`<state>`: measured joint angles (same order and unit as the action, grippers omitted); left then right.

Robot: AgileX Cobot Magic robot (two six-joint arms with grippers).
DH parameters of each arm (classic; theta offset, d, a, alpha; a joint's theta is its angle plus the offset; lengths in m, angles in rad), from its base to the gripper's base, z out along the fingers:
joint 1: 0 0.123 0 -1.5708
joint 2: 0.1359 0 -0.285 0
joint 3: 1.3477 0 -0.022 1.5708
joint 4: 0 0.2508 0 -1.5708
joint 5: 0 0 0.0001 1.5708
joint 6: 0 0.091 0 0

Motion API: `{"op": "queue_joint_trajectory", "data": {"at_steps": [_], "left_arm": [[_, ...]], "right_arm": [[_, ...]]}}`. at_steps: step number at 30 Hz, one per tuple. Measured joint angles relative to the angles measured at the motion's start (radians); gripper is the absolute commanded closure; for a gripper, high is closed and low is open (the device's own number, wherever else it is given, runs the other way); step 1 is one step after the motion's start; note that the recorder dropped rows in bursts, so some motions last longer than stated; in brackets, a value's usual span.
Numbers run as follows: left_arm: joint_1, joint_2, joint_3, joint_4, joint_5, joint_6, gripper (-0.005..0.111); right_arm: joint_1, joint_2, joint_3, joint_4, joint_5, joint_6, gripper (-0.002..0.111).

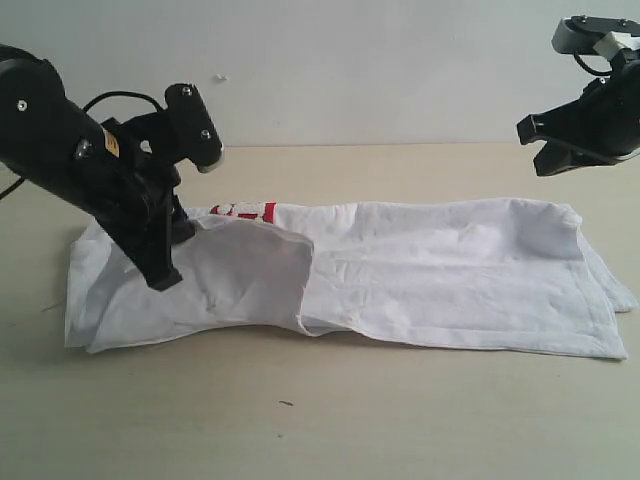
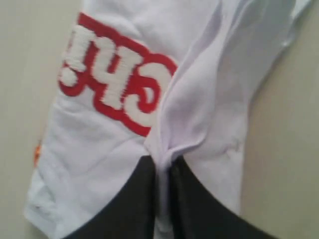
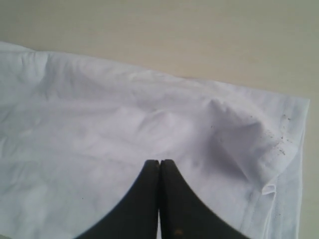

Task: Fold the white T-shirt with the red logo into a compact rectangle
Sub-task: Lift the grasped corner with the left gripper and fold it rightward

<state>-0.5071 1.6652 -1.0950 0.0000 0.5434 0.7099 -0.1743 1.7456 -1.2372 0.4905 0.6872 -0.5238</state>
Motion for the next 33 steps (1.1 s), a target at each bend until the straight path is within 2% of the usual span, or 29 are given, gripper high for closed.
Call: {"op": "queue_joint_trajectory", "data": {"at_steps": [4, 9, 16, 23, 26, 31, 33], "left_arm": [[0.041, 0.089, -0.031, 0.0, -0.148, 0.035, 0.107], [0.061, 0.231, -0.086, 0.0, -0.276, 0.072, 0.107], [0.088, 0.372, -0.167, 0.0, -0.318, 0.079, 0.107], [0.112, 0.402, -0.176, 0.007, -0.374, 0.065, 0.106], [0.121, 0.407, -0.178, 0.0, -0.389, 0.044, 0.095], [0.128, 0.413, -0.18, -0.005, -0.388, 0.027, 0.056], [0.128, 0.413, -0.18, -0.008, -0.391, 0.024, 0.044]], "right_arm": [[0.0, 0.0, 0.0, 0.0, 0.018, -0.002, 0.108], [0.0, 0.0, 0.0, 0.0, 0.046, -0.013, 0.108], [0.0, 0.0, 0.0, 0.0, 0.08, -0.042, 0.108], [0.0, 0.0, 0.0, 0.002, 0.098, -0.048, 0.108], [0.0, 0.0, 0.0, 0.002, 0.103, -0.048, 0.108], [0.0, 0.0, 0.0, 0.002, 0.105, -0.05, 0.108], [0.0, 0.0, 0.0, 0.002, 0.106, -0.05, 0.108]]}}
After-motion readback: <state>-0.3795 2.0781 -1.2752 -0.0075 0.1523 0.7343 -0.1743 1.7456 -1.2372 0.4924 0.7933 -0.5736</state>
